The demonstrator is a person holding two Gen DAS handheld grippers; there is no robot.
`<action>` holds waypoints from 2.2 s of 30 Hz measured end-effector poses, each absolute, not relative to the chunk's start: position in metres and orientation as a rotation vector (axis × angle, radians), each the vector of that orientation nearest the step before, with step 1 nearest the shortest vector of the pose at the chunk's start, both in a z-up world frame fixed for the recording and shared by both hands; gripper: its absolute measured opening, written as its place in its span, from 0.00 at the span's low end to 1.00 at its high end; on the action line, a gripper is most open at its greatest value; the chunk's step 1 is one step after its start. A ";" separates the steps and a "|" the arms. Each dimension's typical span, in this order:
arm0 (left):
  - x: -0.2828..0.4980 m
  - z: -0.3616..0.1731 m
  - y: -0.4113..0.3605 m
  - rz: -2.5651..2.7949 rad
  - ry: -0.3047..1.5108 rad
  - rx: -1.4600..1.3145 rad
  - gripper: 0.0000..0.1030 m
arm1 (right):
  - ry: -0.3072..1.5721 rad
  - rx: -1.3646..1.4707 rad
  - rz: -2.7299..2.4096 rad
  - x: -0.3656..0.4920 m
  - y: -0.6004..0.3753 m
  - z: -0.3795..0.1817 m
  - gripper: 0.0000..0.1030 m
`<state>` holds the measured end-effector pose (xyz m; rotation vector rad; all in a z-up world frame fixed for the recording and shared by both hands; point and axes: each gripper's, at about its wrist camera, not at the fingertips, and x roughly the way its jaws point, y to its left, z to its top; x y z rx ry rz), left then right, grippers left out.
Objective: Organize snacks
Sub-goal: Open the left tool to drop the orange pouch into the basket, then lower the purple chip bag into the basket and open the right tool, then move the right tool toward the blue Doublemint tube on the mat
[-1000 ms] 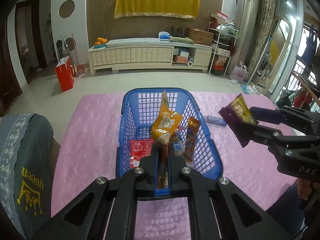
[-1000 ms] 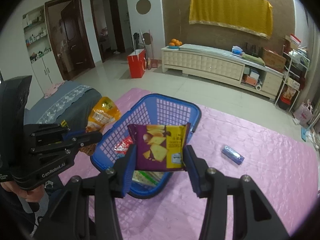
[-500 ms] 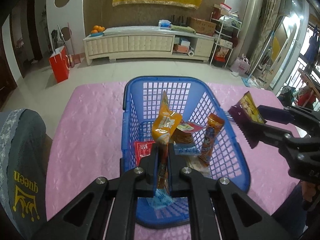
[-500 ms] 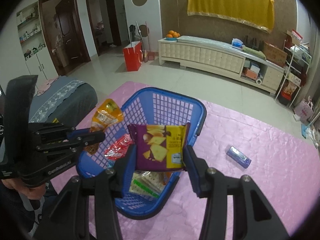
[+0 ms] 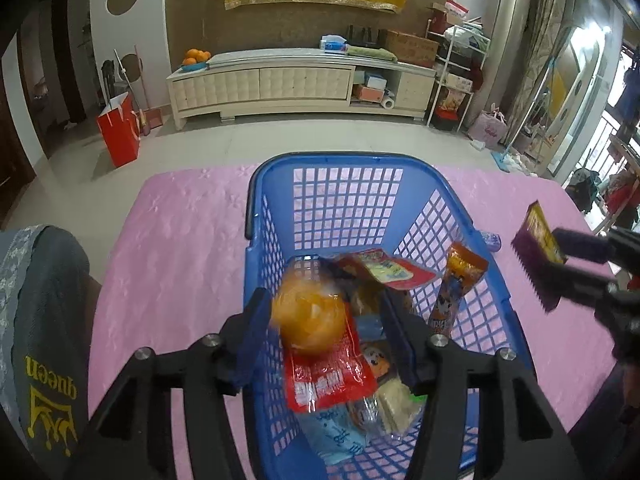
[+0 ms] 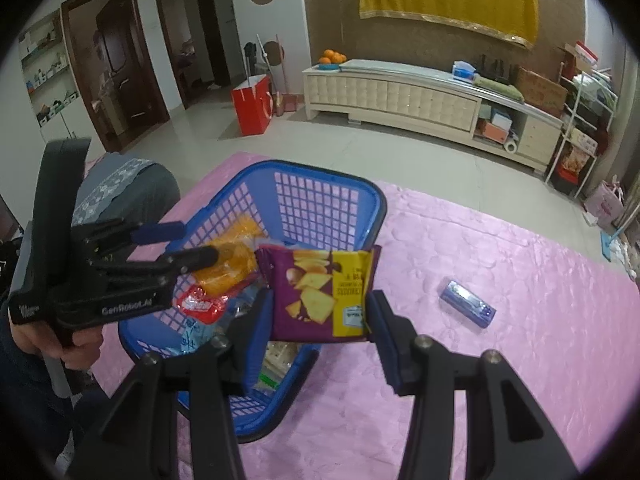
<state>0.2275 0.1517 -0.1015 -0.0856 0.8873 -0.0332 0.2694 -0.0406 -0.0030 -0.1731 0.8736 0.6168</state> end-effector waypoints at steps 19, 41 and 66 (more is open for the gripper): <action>0.160 -0.072 0.202 0.048 0.837 -0.125 0.57 | 0.842 -0.232 0.728 0.250 0.036 0.016 0.51; 0.157 -0.090 0.227 0.121 0.870 -0.157 0.58 | 0.928 -0.360 0.740 0.275 0.085 -0.039 0.76; 0.153 -0.033 0.117 0.030 0.765 -0.023 0.73 | 0.765 -0.147 0.653 0.263 -0.060 0.038 0.80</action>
